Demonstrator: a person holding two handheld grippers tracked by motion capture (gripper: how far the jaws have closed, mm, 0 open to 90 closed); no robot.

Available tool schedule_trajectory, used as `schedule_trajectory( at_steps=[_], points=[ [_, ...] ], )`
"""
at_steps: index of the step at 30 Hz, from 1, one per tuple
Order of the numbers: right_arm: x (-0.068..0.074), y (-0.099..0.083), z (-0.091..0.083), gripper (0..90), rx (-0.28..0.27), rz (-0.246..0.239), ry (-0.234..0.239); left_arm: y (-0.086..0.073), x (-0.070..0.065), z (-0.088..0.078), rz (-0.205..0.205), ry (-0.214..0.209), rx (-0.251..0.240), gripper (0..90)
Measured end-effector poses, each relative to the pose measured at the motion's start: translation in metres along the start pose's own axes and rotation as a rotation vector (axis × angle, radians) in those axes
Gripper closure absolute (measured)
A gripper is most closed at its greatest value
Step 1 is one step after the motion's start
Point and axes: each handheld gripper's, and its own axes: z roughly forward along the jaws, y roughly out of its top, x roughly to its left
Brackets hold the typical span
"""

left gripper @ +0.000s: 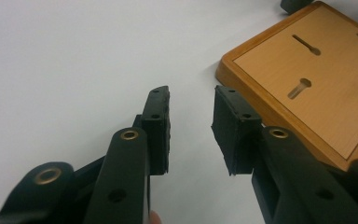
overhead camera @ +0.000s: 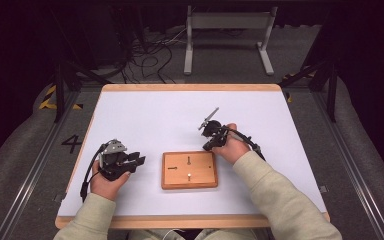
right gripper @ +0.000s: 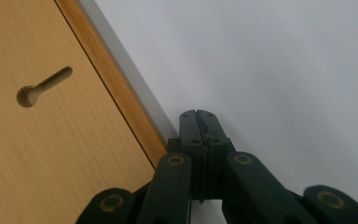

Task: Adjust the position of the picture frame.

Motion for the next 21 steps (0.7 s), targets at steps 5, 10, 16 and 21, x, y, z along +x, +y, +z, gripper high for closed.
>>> schedule_trajectory(
  at_steps=[5, 10, 16, 21],
  points=[
    [-0.001, -0.011, -0.013, 85.0, -0.13, -0.012, -0.035, 0.004, -0.004, 0.001, 0.031, -0.019, -0.013, 63.7],
    [0.0, -0.033, -0.038, 78.8, -0.274, 0.031, -0.048, 0.008, -0.006, 0.002, 0.061, -0.039, -0.029, 58.7],
    [0.004, -0.059, -0.056, 70.3, -0.349, 0.06, -0.058, 0.012, -0.008, 0.005, 0.079, -0.037, -0.042, 53.1],
    [0.008, -0.078, -0.067, 65.1, -0.434, 0.08, -0.07, 0.016, -0.008, 0.006, 0.084, -0.027, -0.054, 50.4]
  ],
)
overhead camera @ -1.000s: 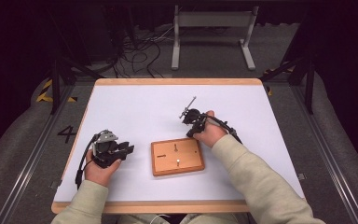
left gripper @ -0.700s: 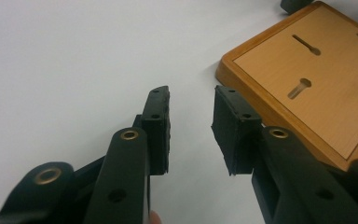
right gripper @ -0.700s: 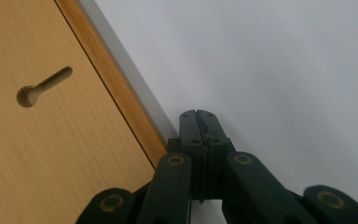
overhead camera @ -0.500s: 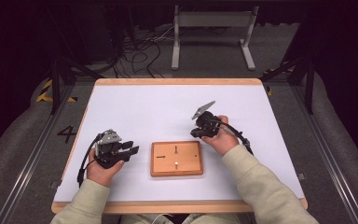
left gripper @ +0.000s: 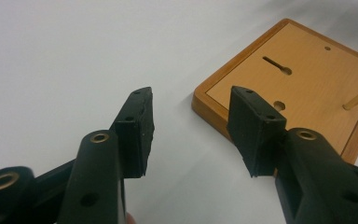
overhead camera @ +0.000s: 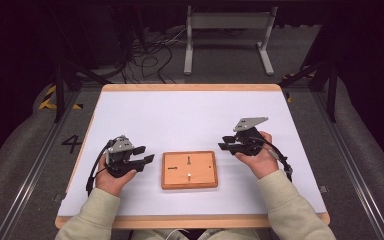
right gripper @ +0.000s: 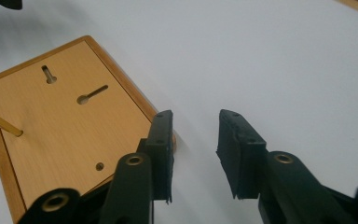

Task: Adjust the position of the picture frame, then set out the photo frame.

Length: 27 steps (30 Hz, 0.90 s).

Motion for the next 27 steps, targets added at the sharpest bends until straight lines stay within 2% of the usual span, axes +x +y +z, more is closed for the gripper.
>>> schedule_trajectory(
  at_steps=[4, 11, 12, 14, 16, 20, 21, 22, 23, 26, 27],
  points=[
    [-0.001, -0.008, -0.006, 62.3, -0.023, -0.005, -0.022, 0.001, 0.002, 0.002, -0.016, 0.009, 0.003, 49.0],
    [-0.004, -0.017, -0.015, 61.9, -0.042, 0.008, -0.038, 0.008, -0.005, 0.0, 0.025, -0.015, -0.023, 47.4],
    [-0.004, -0.017, -0.016, 61.9, -0.046, 0.011, -0.039, 0.009, -0.007, 0.0, 0.024, -0.025, -0.028, 47.2],
    [-0.004, -0.017, -0.019, 61.6, -0.054, 0.016, -0.038, 0.01, -0.01, 0.001, 0.045, -0.05, -0.025, 46.9],
    [-0.003, -0.017, -0.02, 61.4, -0.058, 0.018, -0.037, 0.01, -0.012, 0.002, 0.041, -0.06, -0.02, 45.8],
    [-0.003, -0.019, -0.023, 61.4, -0.067, 0.024, -0.034, 0.012, -0.019, 0.002, 0.075, -0.11, -0.021, 45.2],
    [-0.003, -0.019, -0.023, 61.4, -0.067, 0.024, -0.034, 0.012, -0.019, 0.002, 0.075, -0.11, -0.021, 44.9],
    [-0.004, -0.02, -0.024, 61.3, -0.069, 0.026, -0.033, 0.012, -0.023, 0.0, 0.087, -0.137, -0.03, 44.7],
    [-0.004, -0.02, -0.024, 61.3, -0.069, 0.026, -0.033, 0.012, -0.023, 0.0, 0.087, -0.137, -0.03, 44.5],
    [-0.004, -0.022, -0.027, 61.3, -0.074, 0.032, -0.033, 0.012, -0.034, -0.001, 0.117, -0.186, -0.027, 43.7],
    [-0.004, -0.022, -0.027, 61.3, -0.074, 0.032, -0.033, 0.012, -0.034, -0.001, 0.117, -0.186, -0.027, 43.2]
  ],
)
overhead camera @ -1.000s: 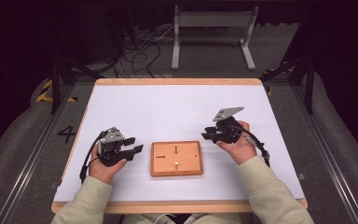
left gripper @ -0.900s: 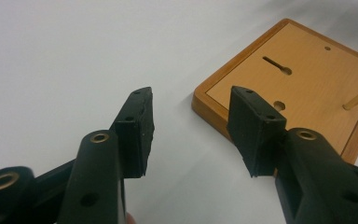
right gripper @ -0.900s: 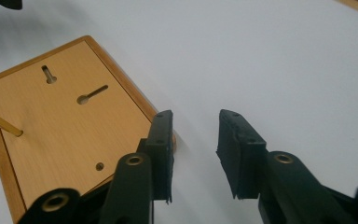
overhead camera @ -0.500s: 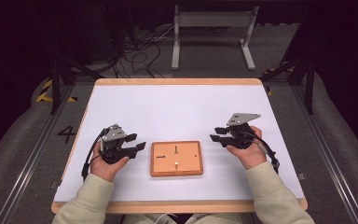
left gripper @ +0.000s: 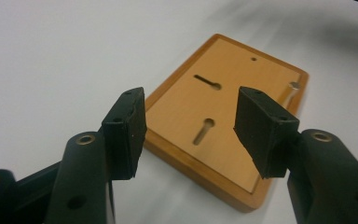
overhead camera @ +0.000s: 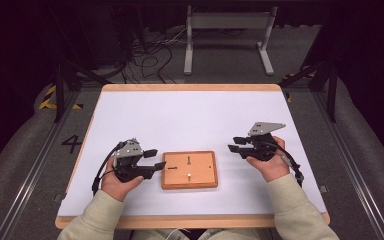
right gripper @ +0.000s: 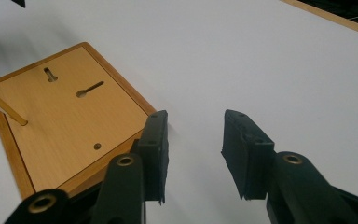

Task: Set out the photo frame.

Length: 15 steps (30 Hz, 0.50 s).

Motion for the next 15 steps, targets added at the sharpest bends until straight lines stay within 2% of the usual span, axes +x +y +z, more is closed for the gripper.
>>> schedule_trajectory(
  at_steps=[7, 11, 15],
  points=[
    [0.001, -0.002, -0.004, 60.4, -0.008, 0.003, -0.002, 0.005, -0.017, 0.012, 0.05, -0.069, 0.025, 42.4],
    [0.001, -0.004, -0.005, 60.0, -0.011, 0.008, -0.005, 0.007, -0.022, 0.019, 0.063, -0.102, 0.031, 43.1],
    [0.002, -0.004, -0.006, 59.8, -0.011, 0.01, -0.003, 0.008, -0.03, 0.035, 0.085, -0.147, 0.071, 42.9]
  ],
)
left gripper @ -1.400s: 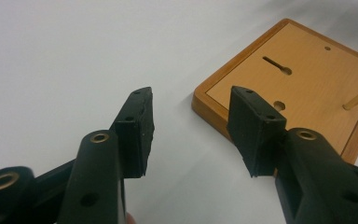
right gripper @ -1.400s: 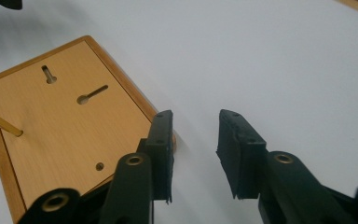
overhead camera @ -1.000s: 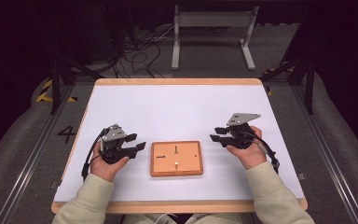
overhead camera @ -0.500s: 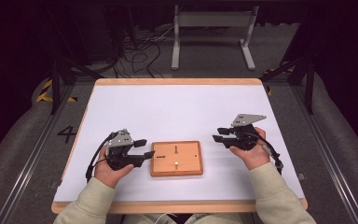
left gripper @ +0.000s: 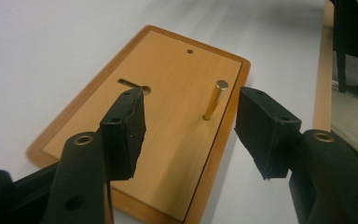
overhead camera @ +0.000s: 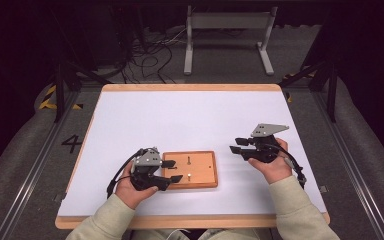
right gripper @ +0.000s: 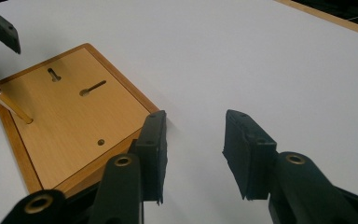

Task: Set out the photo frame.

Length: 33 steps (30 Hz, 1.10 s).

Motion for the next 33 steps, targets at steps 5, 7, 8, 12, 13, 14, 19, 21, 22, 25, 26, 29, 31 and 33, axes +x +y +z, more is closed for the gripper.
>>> schedule_trajectory(
  at_steps=[5, 7, 8, 12, 13, 14, 19, 21, 22, 25, 26, 29, 31, 33],
  points=[
    [0.0, -0.002, 0.0, 59.5, 0.002, 0.005, 0.001, 0.003, -0.004, 0.016, 0.018, -0.025, 0.014, 42.2],
    [0.0, -0.003, 0.0, 59.4, 0.002, 0.004, 0.0, 0.003, -0.004, 0.019, 0.016, -0.03, 0.019, 42.6],
    [0.0, -0.003, 0.0, 59.4, 0.003, 0.004, 0.0, 0.004, -0.004, 0.023, 0.024, -0.027, 0.031, 42.8],
    [0.0, -0.005, 0.0, 59.4, 0.004, 0.009, -0.001, 0.005, -0.002, 0.03, 0.016, -0.044, 0.034, 46.7],
    [0.0, -0.005, -0.001, 59.4, 0.004, 0.012, -0.002, 0.005, -0.003, 0.033, 0.021, -0.043, 0.041, 47.5],
    [-0.001, -0.006, -0.001, 59.4, 0.003, 0.012, -0.003, 0.005, -0.003, 0.034, 0.023, -0.043, 0.049, 48.4],
    [-0.001, -0.007, -0.003, 59.4, 0.002, 0.016, -0.007, 0.006, -0.006, 0.042, 0.053, -0.03, 0.064, 56.1],
    [-0.001, -0.008, -0.003, 59.4, 0.003, 0.015, -0.007, 0.006, -0.007, 0.043, 0.056, -0.02, 0.065, 58.9],
    [0.0, -0.008, -0.003, 59.4, 0.004, 0.015, -0.008, 0.006, -0.008, 0.044, 0.056, -0.018, 0.064, 64.7],
    [0.0, -0.009, -0.003, 59.4, 0.005, 0.016, -0.009, 0.007, -0.009, 0.044, 0.067, -0.009, 0.056, 82.9],
    [0.0, -0.009, -0.003, 59.4, 0.004, 0.017, -0.009, 0.007, -0.012, 0.045, 0.078, 0.006, 0.057, 83.0],
    [0.0, -0.009, -0.003, 59.4, 0.004, 0.017, -0.008, 0.007, -0.012, 0.045, 0.08, 0.01, 0.059, 83.3],
    [0.0, -0.009, -0.003, 59.4, 0.004, 0.016, -0.007, 0.007, -0.012, 0.045, 0.084, 0.012, 0.057, 83.3],
    [0.0, -0.008, -0.003, 59.4, 0.003, 0.014, -0.004, 0.007, -0.014, 0.045, 0.088, 0.022, 0.053, 83.4]
  ],
)
